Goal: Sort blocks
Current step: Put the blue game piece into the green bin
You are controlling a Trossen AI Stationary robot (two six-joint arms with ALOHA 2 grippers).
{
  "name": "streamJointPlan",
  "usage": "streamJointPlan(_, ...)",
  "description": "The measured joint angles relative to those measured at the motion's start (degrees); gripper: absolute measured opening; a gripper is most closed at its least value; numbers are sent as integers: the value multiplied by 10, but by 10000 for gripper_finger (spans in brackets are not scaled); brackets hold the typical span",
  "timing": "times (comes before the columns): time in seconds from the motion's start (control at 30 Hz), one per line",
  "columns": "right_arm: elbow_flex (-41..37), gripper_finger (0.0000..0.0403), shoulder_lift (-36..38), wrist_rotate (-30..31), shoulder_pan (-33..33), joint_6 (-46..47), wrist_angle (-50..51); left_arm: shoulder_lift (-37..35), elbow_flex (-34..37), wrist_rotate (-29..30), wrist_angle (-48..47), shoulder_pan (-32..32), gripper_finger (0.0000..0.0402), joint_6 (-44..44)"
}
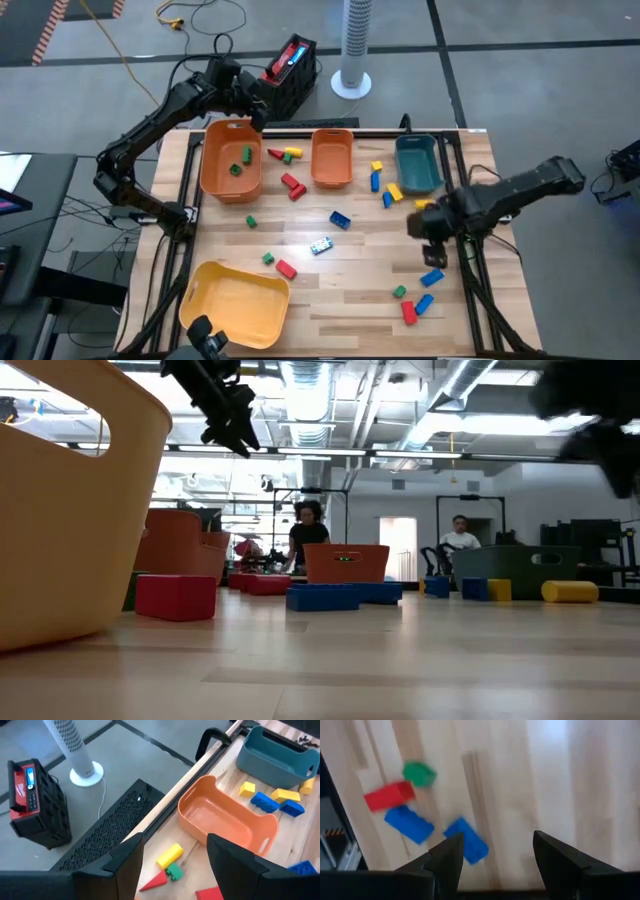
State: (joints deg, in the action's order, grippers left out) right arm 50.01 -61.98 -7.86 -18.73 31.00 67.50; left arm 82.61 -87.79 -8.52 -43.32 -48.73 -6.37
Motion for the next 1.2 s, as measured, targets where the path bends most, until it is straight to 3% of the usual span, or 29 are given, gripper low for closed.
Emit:
streamJointPlan(0.27,-100,249,25,6,-139,32,-76,-1,0,5,-12,4,212,70)
streamJointPlan(0.43,-108,249,7,10,-195,27,-107,-1,0,6,-15,15,212,120)
streamJointPlan(0.6,-108,249,-27,70,-244,-48,-163,-2,0,24,-5,33,212,127)
streamJointPlan(0.73,-108,249,-74,114,-278,-41,-185,-2,-4,29,-19,41,212,132)
streamJointPlan(0.93,-110,249,-149,117,-326,-3,-212,-2,-49,41,-46,41,212,113)
streamJointPlan(1.2,-110,249,-194,117,-362,54,-249,-2,-99,62,-64,40,212,75)
